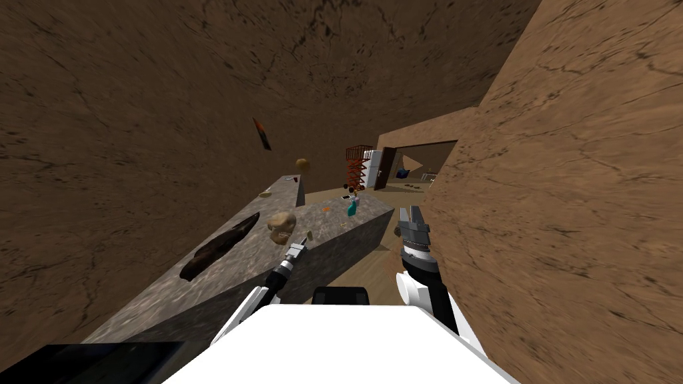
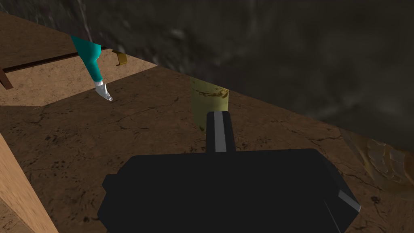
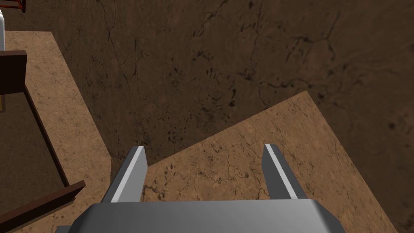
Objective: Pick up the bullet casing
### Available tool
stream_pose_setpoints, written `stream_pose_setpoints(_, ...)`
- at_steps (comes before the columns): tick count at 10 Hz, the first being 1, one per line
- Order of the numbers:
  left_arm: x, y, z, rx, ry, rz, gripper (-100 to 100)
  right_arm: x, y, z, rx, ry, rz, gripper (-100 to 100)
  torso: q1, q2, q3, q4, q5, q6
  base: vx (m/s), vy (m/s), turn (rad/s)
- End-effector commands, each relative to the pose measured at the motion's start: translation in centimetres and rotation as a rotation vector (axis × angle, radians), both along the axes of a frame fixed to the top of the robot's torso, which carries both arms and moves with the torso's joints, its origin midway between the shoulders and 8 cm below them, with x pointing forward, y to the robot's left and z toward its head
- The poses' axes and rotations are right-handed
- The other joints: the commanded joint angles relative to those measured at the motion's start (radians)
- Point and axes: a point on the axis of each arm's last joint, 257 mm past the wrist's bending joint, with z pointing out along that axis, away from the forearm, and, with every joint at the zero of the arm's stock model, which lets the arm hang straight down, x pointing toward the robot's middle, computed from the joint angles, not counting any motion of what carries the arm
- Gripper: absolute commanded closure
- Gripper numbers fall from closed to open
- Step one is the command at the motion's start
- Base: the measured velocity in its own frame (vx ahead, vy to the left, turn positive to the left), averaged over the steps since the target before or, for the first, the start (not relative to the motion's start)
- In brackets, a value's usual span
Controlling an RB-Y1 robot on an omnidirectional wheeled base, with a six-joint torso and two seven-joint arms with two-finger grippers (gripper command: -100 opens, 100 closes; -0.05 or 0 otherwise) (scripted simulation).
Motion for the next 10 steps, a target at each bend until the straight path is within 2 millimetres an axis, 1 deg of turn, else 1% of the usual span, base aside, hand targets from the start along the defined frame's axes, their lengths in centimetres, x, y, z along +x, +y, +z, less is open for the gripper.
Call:
stream_pose_setpoints(1, 0.0, 0.0, 0.0, 0.0, 0.0, 0.0, 0, 0.0, 0.0, 0.0, 0.0, 0.0, 0.0, 0, 0.0, 0.0, 0.0, 0.0, 0.0, 0.0, 0.0, 0.0, 0.0)
stream_pose_setpoints(2, -0.1, 0.3, -0.8, 0.031, 0.006, 0.006, -100, 0.0, 0.0, 0.0, 0.0, 0.0, 0.0, 0, 0.0, 0.0, 0.0, 0.0, 0.0, 0.0, 0.022, -0.027, 0.078)
stream_pose_setpoints(4, -0.2, 0.5, -1.6, 0.059, 0.013, 0.011, -100, 0.0, 0.0, 0.0, 0.0, 0.0, 0.0, 0, -0.003, -0.002, -0.001, 0.0, -0.001, 0.0, 0.038, -0.059, 0.081)
stream_pose_setpoints(5, -0.2, 0.5, -1.4, 0.047, 0.011, 0.01, -100, 0.0, 0.0, 0.0, 0.0, 0.0, 0.0, 0, -0.004, -0.002, -0.001, -0.001, -0.001, 0.0, 0.014, -0.029, 0.015)
stream_pose_setpoints(6, -0.2, 0.5, -1.4, 0.05, 0.011, 0.01, 0, 0.0, 0.0, 0.0, 0.0, 0.0, 0.0, 0, -0.002, -0.001, -0.001, 0.0, -0.001, 0.0, 0.003, -0.006, -0.002)
stream_pose_setpoints(7, 1.1, -2.6, -2.1, 0.03, 0.016, -0.022, -100, 0.0, 0.0, 0.0, 0.0, 0.0, 0.0, 0, -0.001, -0.001, 0.0, 0.0, 0.0, 0.0, -0.004, 0.057, 0.375)
stream_pose_setpoints(8, 1.0, -3.0, -2.1, 0.027, 0.017, -0.029, -100, 0.0, 0.0, 0.0, 0.0, 0.0, 0.0, 0, 0.003, -0.001, 0.0, 0.0, 0.001, -0.001, 0.003, 0.058, 0.236)
stream_pose_setpoints(9, 2.0, -5.9, -2.6, 0.013, 0.021, -0.055, -100, 0.0, 0.0, 0.0, 0.0, 0.0, 0.0, 0, 0.004, -0.001, 0.0, 0.0, 0.001, 0.0, 0.01, 0.083, 0.311)
stream_pose_setpoints(10, 2.1, -6.8, -2.7, 0.009, 0.022, -0.072, -100, 0.0, 0.0, 0.0, 0.0, 0.0, 0.0, 0, 0.005, -0.001, -0.001, 0.0, 0.001, 0.0, 0.012, 0.072, 0.182)
